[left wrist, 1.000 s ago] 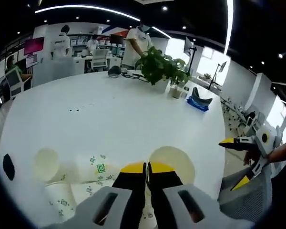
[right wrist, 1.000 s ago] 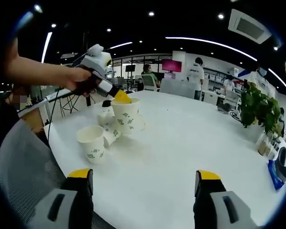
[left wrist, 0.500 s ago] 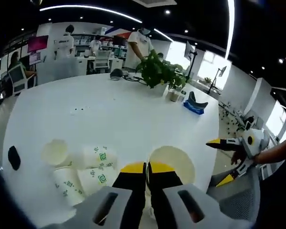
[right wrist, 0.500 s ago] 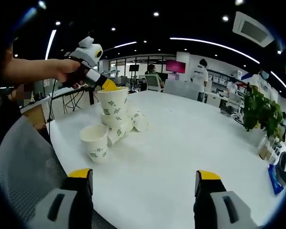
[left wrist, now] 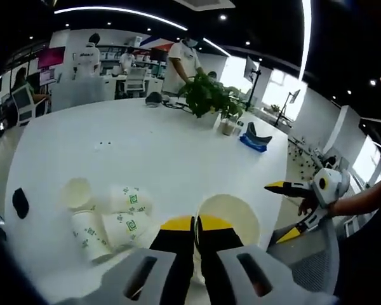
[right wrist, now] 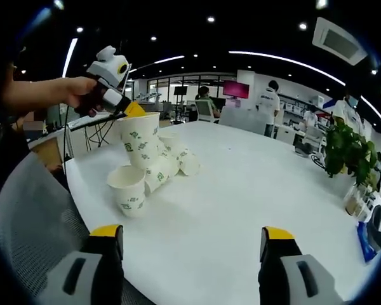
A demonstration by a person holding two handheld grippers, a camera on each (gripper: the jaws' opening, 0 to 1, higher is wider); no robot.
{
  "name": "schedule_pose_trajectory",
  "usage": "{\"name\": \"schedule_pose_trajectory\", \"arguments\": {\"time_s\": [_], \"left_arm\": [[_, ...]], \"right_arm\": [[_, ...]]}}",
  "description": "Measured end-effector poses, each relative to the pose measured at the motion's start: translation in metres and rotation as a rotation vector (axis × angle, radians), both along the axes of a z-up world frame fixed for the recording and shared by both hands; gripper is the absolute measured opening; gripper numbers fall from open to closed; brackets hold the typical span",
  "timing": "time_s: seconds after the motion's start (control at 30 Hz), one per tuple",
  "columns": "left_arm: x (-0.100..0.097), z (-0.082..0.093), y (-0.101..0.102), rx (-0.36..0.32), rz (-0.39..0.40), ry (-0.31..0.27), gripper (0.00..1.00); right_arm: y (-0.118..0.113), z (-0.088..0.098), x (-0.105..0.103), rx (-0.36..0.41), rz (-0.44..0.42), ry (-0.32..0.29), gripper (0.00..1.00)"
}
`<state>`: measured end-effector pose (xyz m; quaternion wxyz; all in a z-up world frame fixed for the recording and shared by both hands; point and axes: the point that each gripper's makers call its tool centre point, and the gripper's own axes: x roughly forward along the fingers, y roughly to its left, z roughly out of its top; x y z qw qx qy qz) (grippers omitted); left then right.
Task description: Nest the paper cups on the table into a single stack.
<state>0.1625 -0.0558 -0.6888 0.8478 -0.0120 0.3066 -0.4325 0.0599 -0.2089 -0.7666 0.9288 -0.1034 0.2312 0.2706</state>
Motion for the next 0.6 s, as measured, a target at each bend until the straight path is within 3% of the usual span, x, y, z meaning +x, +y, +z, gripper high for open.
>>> {"name": "schedule_pose_trajectory", "arguments": {"time_s": [0.6], "left_arm": [[-0.021, -0.008, 0.003, -0.003, -0.023, 0.025, 0.0]], "right_arm": [[-0.001, -0.002, -0.001, -0.017, -0.005, 0.008, 0.89]]}}
